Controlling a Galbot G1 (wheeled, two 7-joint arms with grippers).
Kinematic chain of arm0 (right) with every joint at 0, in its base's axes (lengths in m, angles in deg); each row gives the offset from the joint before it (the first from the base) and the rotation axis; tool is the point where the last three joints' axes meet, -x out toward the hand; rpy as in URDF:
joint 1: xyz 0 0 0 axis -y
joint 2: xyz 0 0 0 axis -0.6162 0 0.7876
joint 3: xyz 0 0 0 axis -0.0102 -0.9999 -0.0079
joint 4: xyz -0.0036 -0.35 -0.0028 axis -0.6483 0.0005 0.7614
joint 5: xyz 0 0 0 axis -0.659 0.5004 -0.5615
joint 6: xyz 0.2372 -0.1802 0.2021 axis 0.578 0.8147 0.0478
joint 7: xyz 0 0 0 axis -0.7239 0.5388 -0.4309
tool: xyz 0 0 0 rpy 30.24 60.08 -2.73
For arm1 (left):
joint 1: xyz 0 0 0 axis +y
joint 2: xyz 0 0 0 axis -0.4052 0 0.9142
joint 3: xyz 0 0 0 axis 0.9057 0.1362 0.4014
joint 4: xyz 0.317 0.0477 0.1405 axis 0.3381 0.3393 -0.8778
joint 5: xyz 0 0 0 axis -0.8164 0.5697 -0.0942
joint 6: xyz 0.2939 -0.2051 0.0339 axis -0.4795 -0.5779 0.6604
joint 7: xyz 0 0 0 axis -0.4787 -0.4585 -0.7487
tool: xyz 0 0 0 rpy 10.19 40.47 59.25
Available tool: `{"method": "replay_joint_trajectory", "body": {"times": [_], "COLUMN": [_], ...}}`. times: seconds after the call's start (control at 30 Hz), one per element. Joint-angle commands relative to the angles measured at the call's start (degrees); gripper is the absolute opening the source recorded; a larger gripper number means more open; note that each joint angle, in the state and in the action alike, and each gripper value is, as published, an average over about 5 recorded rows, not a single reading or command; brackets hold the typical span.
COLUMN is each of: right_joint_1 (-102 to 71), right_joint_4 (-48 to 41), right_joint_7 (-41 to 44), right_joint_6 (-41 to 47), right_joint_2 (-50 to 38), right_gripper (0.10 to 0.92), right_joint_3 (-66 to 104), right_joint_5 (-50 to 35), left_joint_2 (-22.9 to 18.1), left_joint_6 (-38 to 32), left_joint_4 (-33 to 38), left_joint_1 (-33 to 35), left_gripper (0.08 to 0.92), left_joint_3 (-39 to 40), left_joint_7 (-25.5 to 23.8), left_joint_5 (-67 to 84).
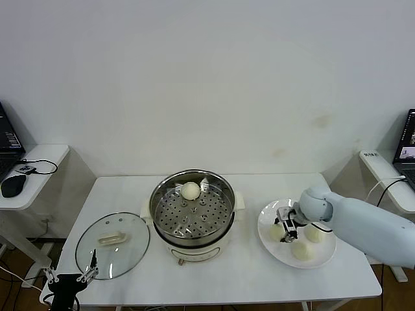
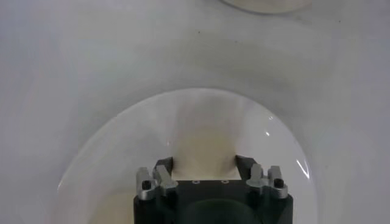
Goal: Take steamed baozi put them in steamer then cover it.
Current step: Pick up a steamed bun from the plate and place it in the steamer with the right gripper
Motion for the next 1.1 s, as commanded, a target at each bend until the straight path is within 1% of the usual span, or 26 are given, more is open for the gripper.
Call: {"method": "replay_joint_trajectory", "body": {"times": [0.03,0.2,0.33,0.43,0.6,0.73,0.9,1.1], "right_joint_1": [4.8,18.2,31.1,38.5,45.9,45.8,40.1,33.2], "right_joint_4": [0.8,3.7,5.5,6.6,8.1,8.1,5.9,0.2], "right_joint_7": [1.1,3.1,4.1,4.1,2.7,0.2,-3.6,-6.3], "right_joint_6": [0.0,1.2,3.5,5.3,8.9,11.9,16.7,19.3], "right_joint_2": [-1.5,-3.3,-2.3,0.4,8.5,15.6,25.3,33.8], "right_gripper": [0.605,0.607,0.611,0.611,0.618,0.619,0.619,0.619], "right_joint_3": [-0.5,-6.8,-12.9,-16.3,-19.5,-20.0,-19.6,-19.8], "right_joint_5": [-1.9,-9.3,-16.5,-21.2,-28.4,-33.0,-36.9,-37.4], "left_joint_2": [0.2,0.7,1.0,1.2,1.4,1.6,1.4,1.4], "left_joint_6": [0.1,0.3,0.4,0.4,0.4,0.5,0.5,0.4], "left_joint_4": [0.2,0.7,1.0,1.1,1.4,1.5,1.4,1.6], "left_joint_1": [0.0,-0.4,-0.9,-1.2,-1.7,-2.1,-2.3,-2.1], "left_gripper": [0.823,0.823,0.823,0.823,0.823,0.823,0.823,0.823], "left_joint_3": [0.1,0.1,0.5,1.0,1.1,0.6,-0.5,-1.7], "left_joint_7": [0.0,-0.1,-0.1,-0.1,-0.1,0.0,0.1,0.0], "left_joint_5": [0.0,0.3,0.5,0.6,0.9,1.2,1.5,2.0]}}
